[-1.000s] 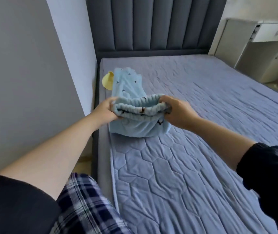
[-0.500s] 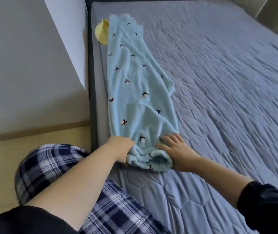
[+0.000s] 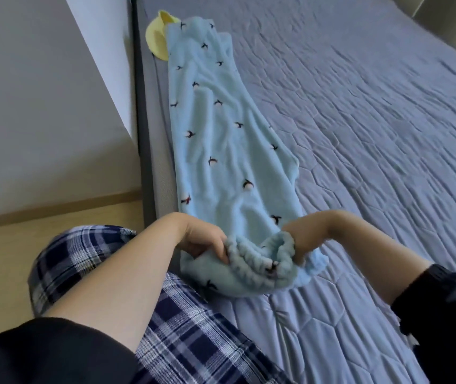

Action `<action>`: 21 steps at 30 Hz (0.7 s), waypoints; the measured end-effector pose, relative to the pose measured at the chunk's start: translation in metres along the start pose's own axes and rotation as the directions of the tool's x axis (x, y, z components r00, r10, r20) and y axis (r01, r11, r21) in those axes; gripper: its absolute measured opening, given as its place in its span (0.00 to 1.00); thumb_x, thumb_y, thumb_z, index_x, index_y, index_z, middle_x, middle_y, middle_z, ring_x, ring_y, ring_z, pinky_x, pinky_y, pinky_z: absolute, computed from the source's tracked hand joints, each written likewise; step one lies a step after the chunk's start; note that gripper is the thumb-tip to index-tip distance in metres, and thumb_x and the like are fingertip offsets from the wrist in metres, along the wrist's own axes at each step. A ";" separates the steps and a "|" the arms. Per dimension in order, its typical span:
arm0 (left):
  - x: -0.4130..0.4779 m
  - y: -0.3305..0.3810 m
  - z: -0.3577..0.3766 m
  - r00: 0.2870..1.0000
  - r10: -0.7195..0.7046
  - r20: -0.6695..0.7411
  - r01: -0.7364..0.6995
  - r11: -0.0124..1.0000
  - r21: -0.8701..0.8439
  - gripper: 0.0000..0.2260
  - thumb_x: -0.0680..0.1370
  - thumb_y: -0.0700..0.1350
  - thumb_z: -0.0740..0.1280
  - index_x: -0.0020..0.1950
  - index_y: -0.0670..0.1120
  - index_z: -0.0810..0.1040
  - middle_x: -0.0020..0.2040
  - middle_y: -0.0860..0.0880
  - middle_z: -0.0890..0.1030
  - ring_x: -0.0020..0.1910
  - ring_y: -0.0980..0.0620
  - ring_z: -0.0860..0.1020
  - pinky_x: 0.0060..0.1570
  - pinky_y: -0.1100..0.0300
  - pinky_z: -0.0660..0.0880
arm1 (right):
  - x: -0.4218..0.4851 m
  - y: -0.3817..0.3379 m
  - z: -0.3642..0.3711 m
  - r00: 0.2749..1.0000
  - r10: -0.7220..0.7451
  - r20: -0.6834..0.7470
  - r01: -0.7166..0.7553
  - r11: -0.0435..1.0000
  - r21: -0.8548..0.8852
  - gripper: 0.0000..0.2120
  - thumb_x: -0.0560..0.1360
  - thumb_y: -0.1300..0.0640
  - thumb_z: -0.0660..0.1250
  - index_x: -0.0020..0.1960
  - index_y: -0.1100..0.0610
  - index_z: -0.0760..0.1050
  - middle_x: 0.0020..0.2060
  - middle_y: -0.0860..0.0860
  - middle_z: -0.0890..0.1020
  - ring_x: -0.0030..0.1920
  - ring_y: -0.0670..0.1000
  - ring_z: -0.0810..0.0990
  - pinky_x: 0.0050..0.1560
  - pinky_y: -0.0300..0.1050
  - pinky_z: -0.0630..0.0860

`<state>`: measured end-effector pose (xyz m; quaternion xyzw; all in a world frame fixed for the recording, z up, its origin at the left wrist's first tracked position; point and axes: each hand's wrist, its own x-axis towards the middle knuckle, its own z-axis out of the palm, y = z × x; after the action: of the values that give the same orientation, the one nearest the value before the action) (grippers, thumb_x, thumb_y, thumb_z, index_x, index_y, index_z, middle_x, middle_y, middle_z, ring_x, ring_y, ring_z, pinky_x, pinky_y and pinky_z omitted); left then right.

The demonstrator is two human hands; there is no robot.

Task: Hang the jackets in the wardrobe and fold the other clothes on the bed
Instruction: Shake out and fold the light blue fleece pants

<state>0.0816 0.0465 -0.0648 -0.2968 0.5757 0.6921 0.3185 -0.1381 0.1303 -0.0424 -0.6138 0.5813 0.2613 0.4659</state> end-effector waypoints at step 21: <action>0.028 -0.002 -0.080 0.279 -0.194 -0.940 -0.349 0.892 -0.288 0.33 0.72 0.49 0.73 0.71 0.41 0.62 0.67 0.41 0.72 0.63 0.40 0.73 0.61 0.48 0.72 | 0.107 0.025 -0.051 0.502 0.633 -0.590 0.014 0.676 0.737 0.41 0.71 0.37 0.67 0.74 0.58 0.57 0.72 0.56 0.61 0.72 0.58 0.60 0.69 0.55 0.62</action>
<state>0.0692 -0.0289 -0.1009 -0.6849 0.4900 0.4998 -0.2025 -0.1537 0.0385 -0.1195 -0.3287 0.8861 -0.1884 0.2668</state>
